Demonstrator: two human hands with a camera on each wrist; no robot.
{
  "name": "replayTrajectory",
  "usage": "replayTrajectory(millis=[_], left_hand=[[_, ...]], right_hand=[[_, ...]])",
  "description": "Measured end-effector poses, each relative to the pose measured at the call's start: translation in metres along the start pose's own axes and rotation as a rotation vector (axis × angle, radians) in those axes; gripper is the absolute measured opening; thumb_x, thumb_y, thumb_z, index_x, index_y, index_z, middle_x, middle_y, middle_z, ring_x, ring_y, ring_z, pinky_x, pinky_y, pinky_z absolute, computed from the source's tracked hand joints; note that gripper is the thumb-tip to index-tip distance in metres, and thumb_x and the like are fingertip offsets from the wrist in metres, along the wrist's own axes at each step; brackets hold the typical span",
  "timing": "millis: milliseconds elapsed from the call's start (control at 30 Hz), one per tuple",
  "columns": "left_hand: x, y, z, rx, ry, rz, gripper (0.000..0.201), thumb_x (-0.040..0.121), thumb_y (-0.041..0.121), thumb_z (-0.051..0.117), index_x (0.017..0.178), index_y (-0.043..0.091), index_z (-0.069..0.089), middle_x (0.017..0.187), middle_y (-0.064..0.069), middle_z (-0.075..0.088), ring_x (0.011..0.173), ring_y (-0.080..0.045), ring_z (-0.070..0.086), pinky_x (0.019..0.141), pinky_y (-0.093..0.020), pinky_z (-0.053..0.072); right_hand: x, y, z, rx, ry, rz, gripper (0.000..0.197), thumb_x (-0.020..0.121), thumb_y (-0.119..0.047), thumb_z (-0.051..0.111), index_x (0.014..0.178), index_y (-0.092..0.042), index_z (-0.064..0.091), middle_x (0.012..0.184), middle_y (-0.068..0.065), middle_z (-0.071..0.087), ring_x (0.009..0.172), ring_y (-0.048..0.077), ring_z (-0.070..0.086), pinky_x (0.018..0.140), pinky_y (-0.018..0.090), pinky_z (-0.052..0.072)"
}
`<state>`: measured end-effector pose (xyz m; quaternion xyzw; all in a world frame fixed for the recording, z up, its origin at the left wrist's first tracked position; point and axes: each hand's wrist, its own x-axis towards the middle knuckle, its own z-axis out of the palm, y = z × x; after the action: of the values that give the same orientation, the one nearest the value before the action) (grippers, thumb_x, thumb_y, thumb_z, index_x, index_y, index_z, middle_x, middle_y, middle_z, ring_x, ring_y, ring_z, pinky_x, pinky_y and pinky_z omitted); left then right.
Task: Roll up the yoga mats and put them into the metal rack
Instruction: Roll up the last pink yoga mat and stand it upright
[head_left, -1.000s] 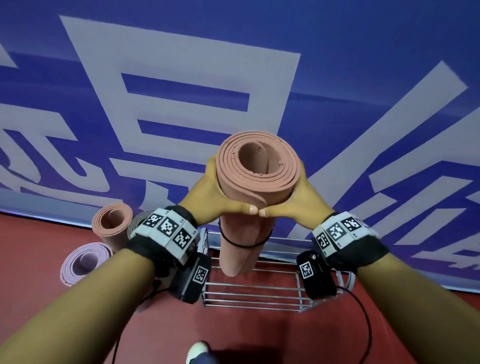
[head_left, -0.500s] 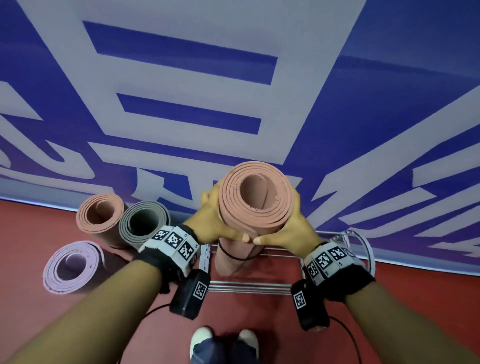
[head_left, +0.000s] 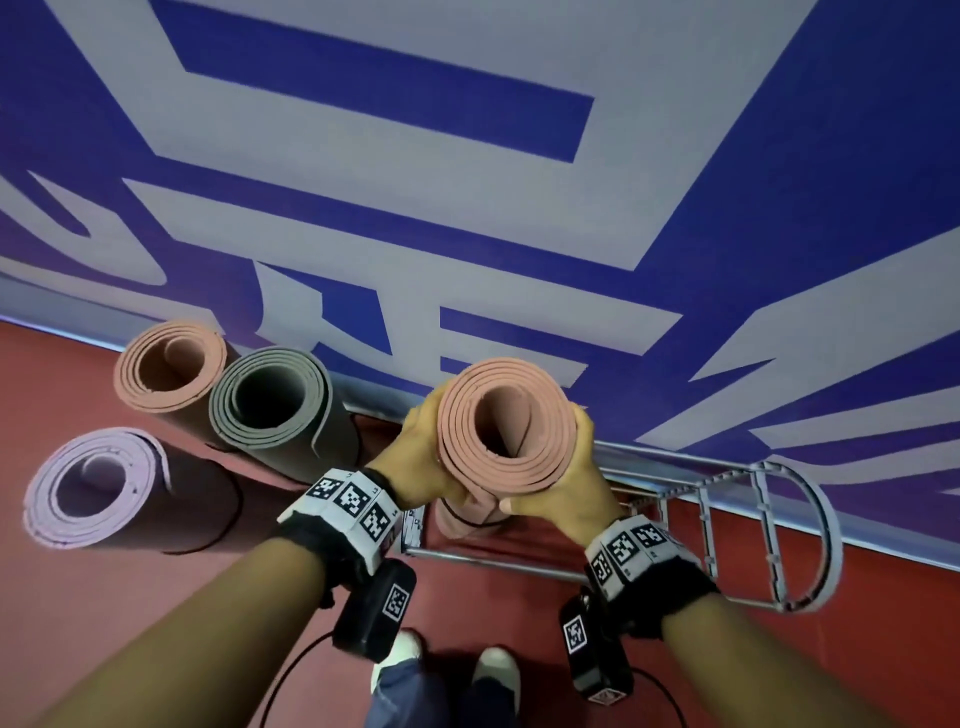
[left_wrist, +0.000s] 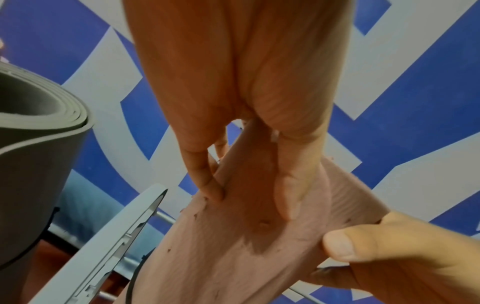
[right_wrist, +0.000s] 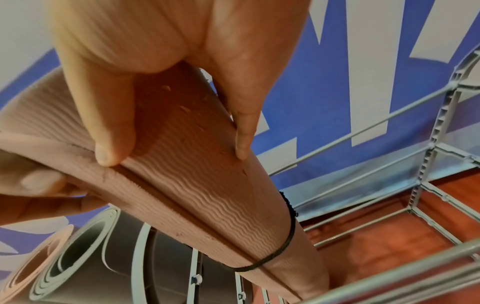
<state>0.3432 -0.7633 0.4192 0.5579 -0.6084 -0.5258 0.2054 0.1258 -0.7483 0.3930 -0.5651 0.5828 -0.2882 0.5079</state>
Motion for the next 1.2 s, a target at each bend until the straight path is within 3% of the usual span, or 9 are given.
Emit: replayTrajectory(millis=[67,167,367,500,733,800,967,1067,1200], left_hand=[[0.004,-0.012,0.004,-0.091,-0.036,-0.005,0.124,0.049,0.009,0.081,0.137,0.057,0.008,0.139,-0.001,0.036,0.128,-0.015,0.043,0.089,-0.030,0.054],[0.010,-0.028,0.011,-0.221,-0.053,-0.045,0.108,0.056,0.007,0.072,0.138,0.046,0.013,0.136,-0.008,0.035,0.118,-0.015,0.052,0.075,-0.018,0.053],[0.019,-0.059,0.028,-0.325,0.004,-0.137,0.087,0.073,0.024,0.081,0.138,0.029,0.024,0.126,0.005,0.050,0.116,-0.009,0.055,0.101,-0.035,0.049],[0.021,-0.072,0.034,-0.242,0.035,-0.137,0.072,0.087,0.010,0.070,0.135,0.032,0.021,0.116,0.019,0.049,0.108,0.003,0.052,0.098,-0.019,0.045],[0.028,-0.085,0.042,-0.129,0.083,-0.169,0.077,0.082,0.009,0.075,0.142,0.020,0.029,0.123,0.007,0.053,0.116,-0.011,0.053,0.106,-0.035,0.044],[0.033,-0.089,0.046,-0.101,0.097,-0.170,0.073,0.079,0.009,0.077,0.138,0.020,0.034,0.125,0.003,0.055,0.117,-0.013,0.055,0.106,-0.038,0.045],[0.041,-0.102,0.059,-0.036,0.128,-0.227,0.077,0.072,0.018,0.080,0.136,0.017,0.037,0.130,-0.005,0.053,0.121,-0.021,0.053,0.107,-0.043,0.043],[0.043,-0.108,0.066,0.003,0.136,-0.283,0.072,0.074,0.017,0.080,0.132,0.013,0.038,0.130,-0.007,0.052,0.121,-0.023,0.052,0.106,-0.042,0.043],[0.047,-0.111,0.073,-0.025,0.144,-0.276,0.075,0.076,0.016,0.079,0.137,0.016,0.035,0.133,-0.005,0.051,0.124,-0.021,0.051,0.108,-0.043,0.042]], right_hand=[[0.004,0.015,0.007,-0.001,0.014,0.016,0.125,0.047,-0.005,0.096,0.136,-0.036,0.013,0.127,-0.027,0.041,0.116,-0.015,0.043,0.091,0.004,0.037],[0.009,0.038,0.018,0.004,0.025,0.045,0.128,0.046,-0.005,0.095,0.142,-0.028,0.015,0.133,-0.014,0.047,0.122,0.002,0.048,0.097,0.017,0.041],[0.011,0.067,0.039,-0.003,0.011,0.088,0.128,0.048,-0.007,0.096,0.141,-0.032,0.012,0.131,-0.013,0.042,0.122,0.006,0.046,0.088,0.003,0.037],[0.015,0.084,0.050,0.004,0.008,0.091,0.127,0.047,-0.008,0.096,0.140,-0.032,0.012,0.128,-0.024,0.039,0.121,0.003,0.046,0.088,0.004,0.038],[0.019,0.103,0.060,0.039,-0.006,0.123,0.124,0.049,-0.001,0.094,0.135,-0.035,0.011,0.128,-0.014,0.044,0.121,0.007,0.047,0.085,0.001,0.039],[0.021,0.106,0.060,0.032,-0.001,0.133,0.124,0.048,-0.003,0.095,0.135,-0.034,0.012,0.130,-0.013,0.044,0.123,0.008,0.047,0.089,0.004,0.040],[0.021,0.117,0.060,-0.022,-0.011,0.179,0.136,0.037,-0.030,0.093,0.145,-0.032,0.009,0.136,-0.005,0.046,0.126,0.014,0.048,0.104,0.039,0.046],[0.021,0.122,0.061,-0.035,-0.020,0.199,0.135,0.035,-0.037,0.087,0.144,-0.035,0.008,0.132,-0.005,0.049,0.121,0.014,0.051,0.101,0.040,0.049],[0.026,0.128,0.057,-0.028,-0.021,0.213,0.129,0.049,-0.006,0.093,0.146,-0.028,0.011,0.130,-0.004,0.049,0.122,0.016,0.050,0.098,0.029,0.046]])
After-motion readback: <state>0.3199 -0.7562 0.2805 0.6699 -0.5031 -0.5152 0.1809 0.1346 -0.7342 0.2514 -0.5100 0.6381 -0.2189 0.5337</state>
